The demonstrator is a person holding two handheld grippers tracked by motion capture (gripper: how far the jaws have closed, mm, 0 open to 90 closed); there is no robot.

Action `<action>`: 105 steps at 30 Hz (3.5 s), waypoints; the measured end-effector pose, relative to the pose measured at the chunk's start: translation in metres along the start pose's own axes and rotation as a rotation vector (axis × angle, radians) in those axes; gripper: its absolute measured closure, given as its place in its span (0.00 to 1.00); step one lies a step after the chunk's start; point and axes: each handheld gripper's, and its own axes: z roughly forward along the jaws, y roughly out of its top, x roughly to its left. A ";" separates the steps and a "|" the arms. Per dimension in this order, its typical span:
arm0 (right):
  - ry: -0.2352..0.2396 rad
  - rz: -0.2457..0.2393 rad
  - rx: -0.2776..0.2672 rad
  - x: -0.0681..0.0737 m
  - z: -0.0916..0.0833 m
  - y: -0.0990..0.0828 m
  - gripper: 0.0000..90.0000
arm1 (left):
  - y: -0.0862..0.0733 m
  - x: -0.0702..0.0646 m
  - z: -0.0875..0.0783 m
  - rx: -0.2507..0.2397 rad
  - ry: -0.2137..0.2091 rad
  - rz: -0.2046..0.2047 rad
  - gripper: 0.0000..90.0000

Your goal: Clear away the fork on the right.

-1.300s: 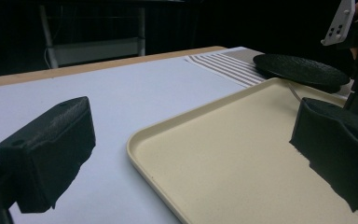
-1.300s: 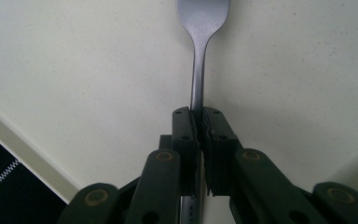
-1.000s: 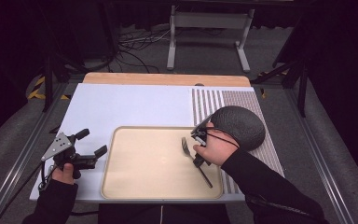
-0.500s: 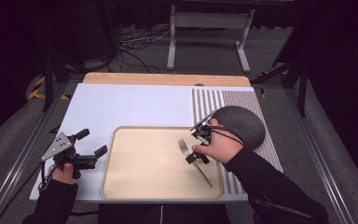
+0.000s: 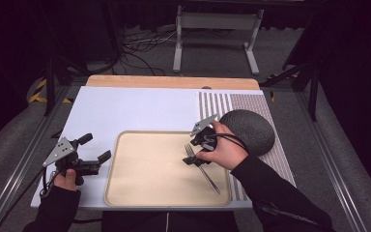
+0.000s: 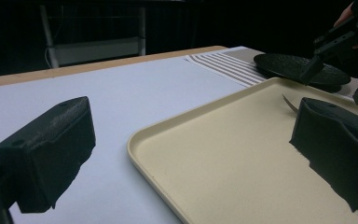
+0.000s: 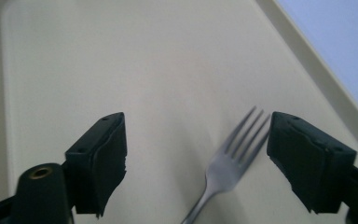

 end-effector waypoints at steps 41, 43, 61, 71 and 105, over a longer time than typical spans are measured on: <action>-0.003 -0.287 0.051 -0.013 0.044 0.002 1.00 | 0.000 0.000 -0.001 0.001 -0.002 0.004 0.00; -0.017 -0.294 0.062 -0.014 0.043 0.002 1.00 | 0.000 0.000 -0.001 0.003 -0.002 0.004 0.00; -0.124 -0.286 0.112 -0.027 0.030 -0.004 1.00 | 0.000 0.000 -0.001 -0.003 -0.001 0.002 0.00; -0.168 -0.264 0.133 -0.039 0.019 -0.014 1.00 | 0.000 0.000 0.000 0.001 -0.003 0.001 0.00; -0.224 -0.189 0.147 -0.057 0.005 -0.032 1.00 | 0.000 0.000 0.000 0.003 -0.001 0.005 0.00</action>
